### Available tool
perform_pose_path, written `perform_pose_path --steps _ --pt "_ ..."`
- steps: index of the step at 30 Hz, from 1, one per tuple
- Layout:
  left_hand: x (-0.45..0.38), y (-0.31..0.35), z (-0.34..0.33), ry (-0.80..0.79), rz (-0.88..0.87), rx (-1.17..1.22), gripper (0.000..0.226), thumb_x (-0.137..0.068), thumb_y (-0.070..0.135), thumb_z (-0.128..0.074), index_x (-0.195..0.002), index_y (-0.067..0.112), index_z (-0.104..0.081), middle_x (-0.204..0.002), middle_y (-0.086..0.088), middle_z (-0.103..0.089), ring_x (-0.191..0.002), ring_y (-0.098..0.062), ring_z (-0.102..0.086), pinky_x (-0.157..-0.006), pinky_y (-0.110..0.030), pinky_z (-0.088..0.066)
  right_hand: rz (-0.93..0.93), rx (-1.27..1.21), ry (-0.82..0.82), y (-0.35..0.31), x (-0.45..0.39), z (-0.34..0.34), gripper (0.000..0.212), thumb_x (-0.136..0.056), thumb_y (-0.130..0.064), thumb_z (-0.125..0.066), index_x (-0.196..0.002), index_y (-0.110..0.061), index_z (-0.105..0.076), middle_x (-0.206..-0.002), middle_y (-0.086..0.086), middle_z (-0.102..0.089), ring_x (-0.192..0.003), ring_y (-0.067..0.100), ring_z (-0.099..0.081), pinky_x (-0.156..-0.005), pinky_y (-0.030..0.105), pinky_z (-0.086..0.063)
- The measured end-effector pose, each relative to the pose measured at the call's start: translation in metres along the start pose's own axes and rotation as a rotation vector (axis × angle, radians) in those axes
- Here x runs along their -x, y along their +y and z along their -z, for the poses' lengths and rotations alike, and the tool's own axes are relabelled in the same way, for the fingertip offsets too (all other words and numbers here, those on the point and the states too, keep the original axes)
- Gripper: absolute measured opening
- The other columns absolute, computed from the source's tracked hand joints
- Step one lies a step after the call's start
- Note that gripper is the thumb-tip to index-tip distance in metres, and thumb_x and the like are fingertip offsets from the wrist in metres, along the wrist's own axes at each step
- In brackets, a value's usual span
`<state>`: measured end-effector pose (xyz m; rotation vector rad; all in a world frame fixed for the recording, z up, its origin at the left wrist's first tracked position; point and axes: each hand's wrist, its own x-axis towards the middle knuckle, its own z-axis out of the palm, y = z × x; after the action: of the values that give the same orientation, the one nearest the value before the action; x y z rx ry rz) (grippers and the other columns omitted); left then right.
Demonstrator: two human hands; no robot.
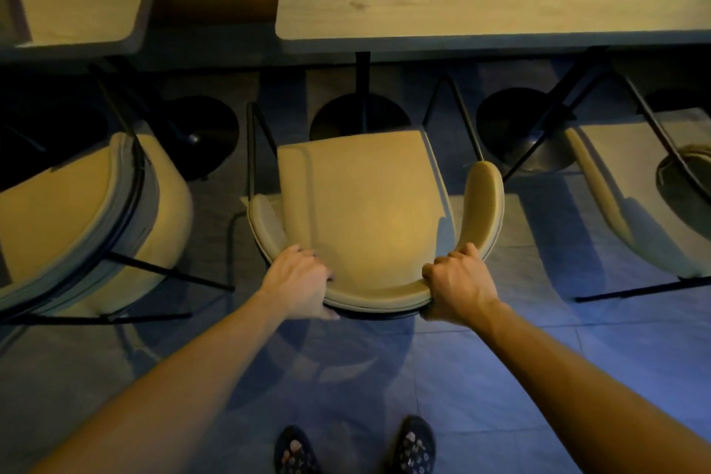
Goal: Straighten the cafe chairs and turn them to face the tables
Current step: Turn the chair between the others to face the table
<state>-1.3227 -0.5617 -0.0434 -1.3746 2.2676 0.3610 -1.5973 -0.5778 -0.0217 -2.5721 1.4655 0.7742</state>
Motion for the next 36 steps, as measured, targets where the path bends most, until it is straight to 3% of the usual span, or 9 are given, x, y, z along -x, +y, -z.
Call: perform_pose_path --steps 9,21,29,32,34,36 --pt "-0.040 -0.035 0.029 0.027 0.038 -0.117 0.085 -0.065 0.090 -0.054 -0.126 0.032 -0.064 -0.110 0.004 -0.070 -0.108 -0.018 -0.059 -0.095 -0.036 -0.035 -0.052 -0.033 0.024 0.010 -0.035 0.013 0.055 -0.073 -0.075 -0.062 -0.099 -0.027 -0.065 -0.088 -0.003 -0.066 -0.082 0.020 -0.056 -0.082 0.039 -0.038" --pt "-0.032 -0.038 0.032 0.016 0.025 -0.134 0.085 -0.065 0.090 -0.055 -0.125 0.030 -0.066 -0.107 0.004 -0.071 -0.106 -0.018 -0.060 -0.094 -0.036 -0.037 -0.078 -0.071 -0.002 -0.001 -0.029 0.019 0.050 -0.074 -0.070 -0.066 -0.094 -0.025 -0.066 -0.087 -0.003 -0.066 -0.084 0.019 -0.056 -0.086 0.041 -0.038" --pt "-0.022 -0.040 0.029 0.010 0.030 -0.112 0.085 -0.062 0.091 -0.056 -0.125 0.033 -0.065 -0.107 0.003 -0.070 -0.105 -0.017 -0.058 -0.093 -0.037 -0.033 -0.080 -0.088 0.005 -0.016 -0.024 0.013 0.058 -0.073 -0.076 -0.063 -0.097 -0.024 -0.065 -0.087 -0.002 -0.065 -0.082 0.020 -0.053 -0.083 0.042 -0.038" --pt "-0.018 -0.039 0.031 0.027 0.033 -0.095 0.102 -0.061 0.089 -0.059 -0.142 0.028 -0.050 -0.140 -0.001 -0.055 -0.132 -0.023 -0.040 -0.108 -0.042 -0.025 -0.039 -0.112 0.013 -0.014 -0.021 0.012 0.078 -0.070 -0.076 -0.066 -0.128 -0.024 -0.054 -0.119 0.003 -0.062 -0.110 0.025 -0.052 -0.097 0.050 -0.036" --pt "-0.009 -0.036 0.033 0.061 0.052 -0.044 0.123 -0.057 0.089 -0.063 -0.155 0.025 -0.026 -0.163 -0.007 -0.024 -0.148 -0.030 -0.016 -0.118 -0.047 -0.013 -0.017 -0.153 0.009 -0.008 -0.018 0.016 0.109 -0.064 -0.075 -0.072 -0.149 -0.024 -0.028 -0.151 0.010 -0.037 -0.138 0.032 -0.031 -0.111 0.060 -0.023" --pt "0.000 -0.031 0.033 0.119 0.041 -0.023 0.131 -0.055 0.089 -0.065 -0.158 0.024 -0.014 -0.167 -0.008 -0.011 -0.152 -0.030 -0.006 -0.121 -0.049 -0.008 -0.016 -0.153 0.022 0.000 -0.014 0.021 0.124 -0.061 -0.076 -0.074 -0.154 -0.023 -0.012 -0.162 0.012 -0.015 -0.148 0.034 -0.011 -0.115 0.062 -0.011"
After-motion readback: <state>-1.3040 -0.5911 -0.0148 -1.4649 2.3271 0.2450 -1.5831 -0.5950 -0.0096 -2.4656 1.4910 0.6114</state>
